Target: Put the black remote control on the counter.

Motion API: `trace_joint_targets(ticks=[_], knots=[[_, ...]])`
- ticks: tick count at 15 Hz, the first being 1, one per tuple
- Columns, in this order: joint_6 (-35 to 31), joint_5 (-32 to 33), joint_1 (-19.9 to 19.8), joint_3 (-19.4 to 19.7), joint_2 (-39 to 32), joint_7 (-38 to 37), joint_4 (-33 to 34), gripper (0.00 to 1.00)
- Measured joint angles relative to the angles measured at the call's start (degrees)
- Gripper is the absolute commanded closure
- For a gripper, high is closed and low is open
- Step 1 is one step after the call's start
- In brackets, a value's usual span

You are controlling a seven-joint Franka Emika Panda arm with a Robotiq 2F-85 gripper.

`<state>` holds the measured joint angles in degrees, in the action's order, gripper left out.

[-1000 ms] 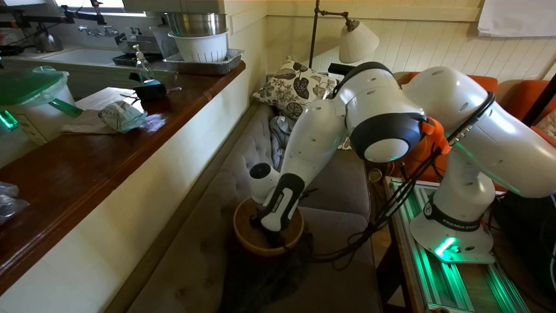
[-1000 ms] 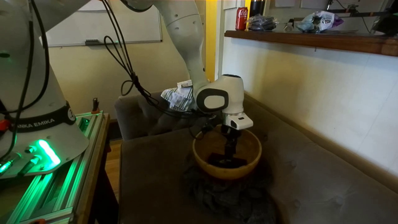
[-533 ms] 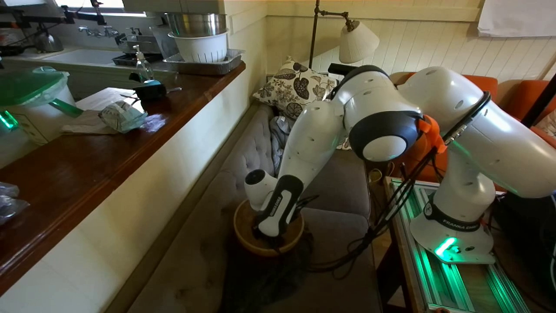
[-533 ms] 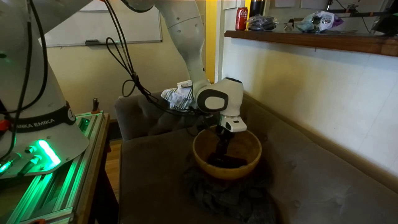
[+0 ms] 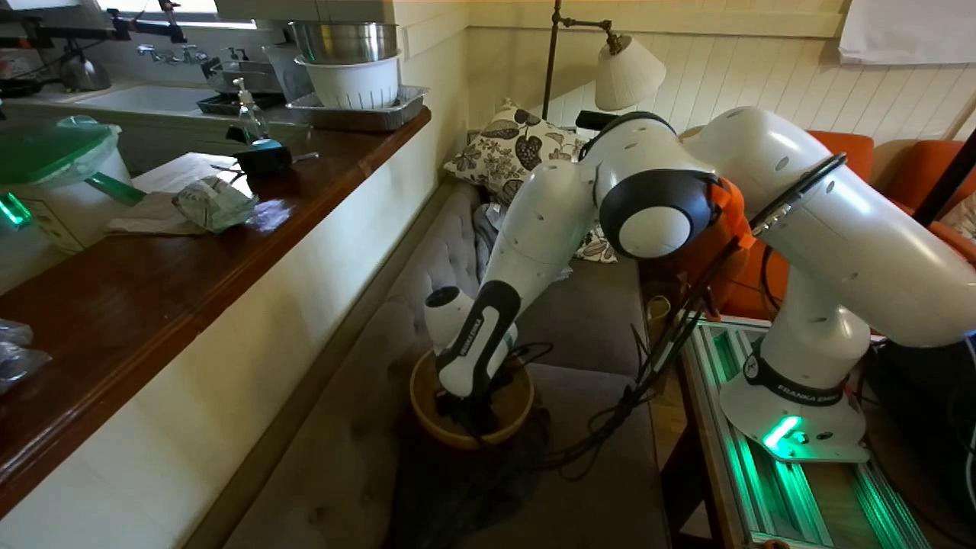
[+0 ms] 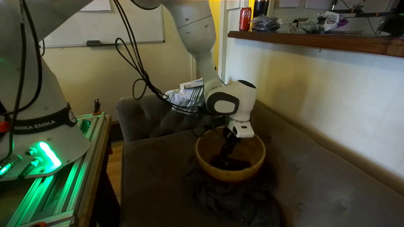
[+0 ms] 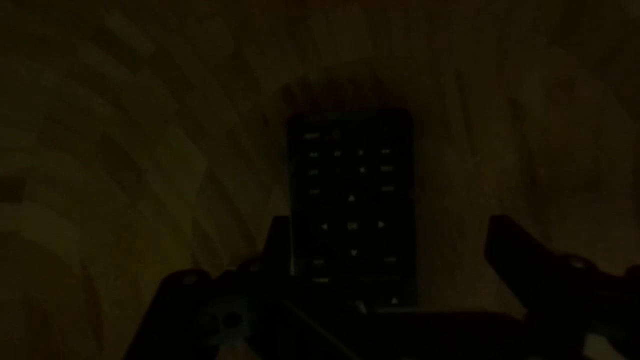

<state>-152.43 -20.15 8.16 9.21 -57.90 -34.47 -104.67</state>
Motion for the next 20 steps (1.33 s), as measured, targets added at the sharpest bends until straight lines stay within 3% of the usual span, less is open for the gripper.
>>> trace_joint_targets(ticks=[11,20], knots=[[-0.07,0.49,-0.9,0.18,-1.24,0.02,2.64,0.0],[2.78,7.37,-0.48,4.33,-3.66,0.12,6.21,0.0]])
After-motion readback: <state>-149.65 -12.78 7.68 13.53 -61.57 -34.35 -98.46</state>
